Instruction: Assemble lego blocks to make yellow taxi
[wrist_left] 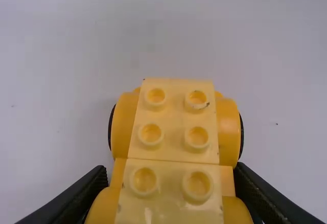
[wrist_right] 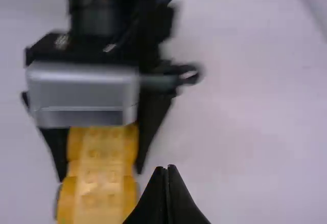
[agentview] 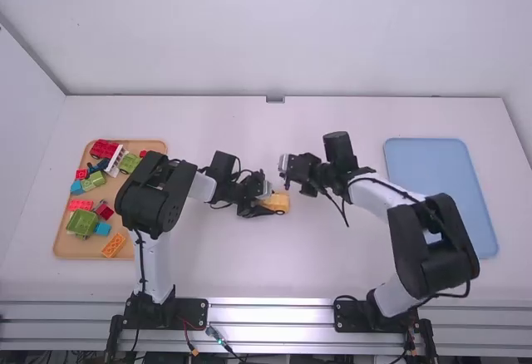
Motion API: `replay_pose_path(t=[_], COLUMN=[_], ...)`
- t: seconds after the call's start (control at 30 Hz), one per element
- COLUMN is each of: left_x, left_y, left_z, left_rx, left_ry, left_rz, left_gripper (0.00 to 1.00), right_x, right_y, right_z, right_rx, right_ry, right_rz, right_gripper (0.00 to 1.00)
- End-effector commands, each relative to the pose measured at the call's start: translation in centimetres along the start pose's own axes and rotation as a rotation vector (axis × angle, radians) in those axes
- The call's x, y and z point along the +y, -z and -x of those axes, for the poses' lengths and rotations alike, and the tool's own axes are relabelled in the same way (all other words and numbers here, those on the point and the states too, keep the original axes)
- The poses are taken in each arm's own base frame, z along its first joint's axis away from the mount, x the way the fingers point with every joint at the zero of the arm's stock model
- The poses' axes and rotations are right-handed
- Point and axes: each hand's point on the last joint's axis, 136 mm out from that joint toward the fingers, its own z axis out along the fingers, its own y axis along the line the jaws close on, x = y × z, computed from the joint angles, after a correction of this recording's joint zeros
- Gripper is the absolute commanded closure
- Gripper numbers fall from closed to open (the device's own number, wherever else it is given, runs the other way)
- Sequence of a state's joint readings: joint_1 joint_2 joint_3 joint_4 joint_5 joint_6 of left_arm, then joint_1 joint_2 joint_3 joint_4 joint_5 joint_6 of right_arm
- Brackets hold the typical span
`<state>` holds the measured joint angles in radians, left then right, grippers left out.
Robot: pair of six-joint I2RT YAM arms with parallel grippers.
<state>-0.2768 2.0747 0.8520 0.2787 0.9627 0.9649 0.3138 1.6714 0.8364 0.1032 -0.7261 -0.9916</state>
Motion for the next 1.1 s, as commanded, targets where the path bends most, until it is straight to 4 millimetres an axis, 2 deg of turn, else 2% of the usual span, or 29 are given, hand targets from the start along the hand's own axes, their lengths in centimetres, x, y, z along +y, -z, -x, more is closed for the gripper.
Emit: replay_pose_path(t=[0.0,0.03,0.07,0.1,0.13,0.17,0.2,0.33,0.43,0.47,0.53,0.57,0.73,0.87,0.93,0.97,1.07], left_x=[0.2,0.3,0.4,0.5,0.8,1.0,1.1,1.5,1.8,1.8,1.9,1.9,1.7,2.0,2.2,2.2,2.4], left_y=[-0.4,-0.4,-0.4,-0.4,-0.3,-0.3,-0.3,-0.3,-0.3,-0.3,-0.3,-0.3,0.5,3.6,6.8,7.2,12.5], left_z=[-0.4,-0.3,-0.3,-0.3,-0.6,-0.7,-0.8,-0.8,-0.7,-0.6,-0.6,-0.6,0.3,2.5,4.5,4.7,6.5], left_rx=[0.014,0.013,0.015,0.018,0.034,0.046,0.051,0.053,0.053,0.051,0.049,0.049,0.055,0.071,0.081,0.083,0.121], left_ry=[0.008,0.005,0.003,0.001,0.0,0.0,0.0,-0.009,-0.002,0.011,0.015,0.015,0.026,0.074,0.124,0.133,0.226], left_rz=[0.001,0.004,0.007,0.01,0.023,0.033,0.04,0.055,0.067,0.069,0.07,0.07,0.07,0.091,0.115,0.118,0.181], left_gripper=[0.59,0.57,0.56,0.55,0.55,0.55,0.55,0.53,0.4,0.25,0.04,0.01,0.01,0.01,0.01,0.01,0.01], right_x=[-2.1,-2.8,-3.2,-3.6,-4.4,-4.8,-5.0,-4.6,-3.7,-3.5,-3.3,-3.2,-3.0,-3.2,-3.4,-3.4,-3.9], right_y=[2.1,2.8,3.2,3.6,4.5,5.1,5.4,6.1,6.2,6.1,5.8,5.7,5.0,4.7,4.6,4.5,4.5], right_z=[1.6,1.6,1.5,1.3,0.6,0.0,-0.4,-1.9,-2.8,-2.8,-2.8,-2.7,-2.1,-1.6,-1.3,-1.2,-1.0], right_rx=[-0.027,-0.025,-0.022,-0.016,0.004,0.022,0.036,0.076,0.103,0.104,0.101,0.099,0.077,0.067,0.062,0.062,0.062], right_ry=[-0.028,-0.076,-0.107,-0.142,-0.225,-0.285,-0.32,-0.403,-0.446,-0.449,-0.442,-0.437,-0.396,-0.366,-0.346,-0.343,-0.326], right_rz=[-0.07,-0.096,-0.113,-0.131,-0.173,-0.198,-0.211,-0.212,-0.188,-0.182,-0.178,-0.177,-0.18,-0.183,-0.192,-0.193,-0.216], right_gripper=[1.0,1.0,0.95,0.81,0.55,0.14,0.03,0.01,0.01,0.01,0.01,0.01,0.01,0.01,0.01,0.01,0.01])
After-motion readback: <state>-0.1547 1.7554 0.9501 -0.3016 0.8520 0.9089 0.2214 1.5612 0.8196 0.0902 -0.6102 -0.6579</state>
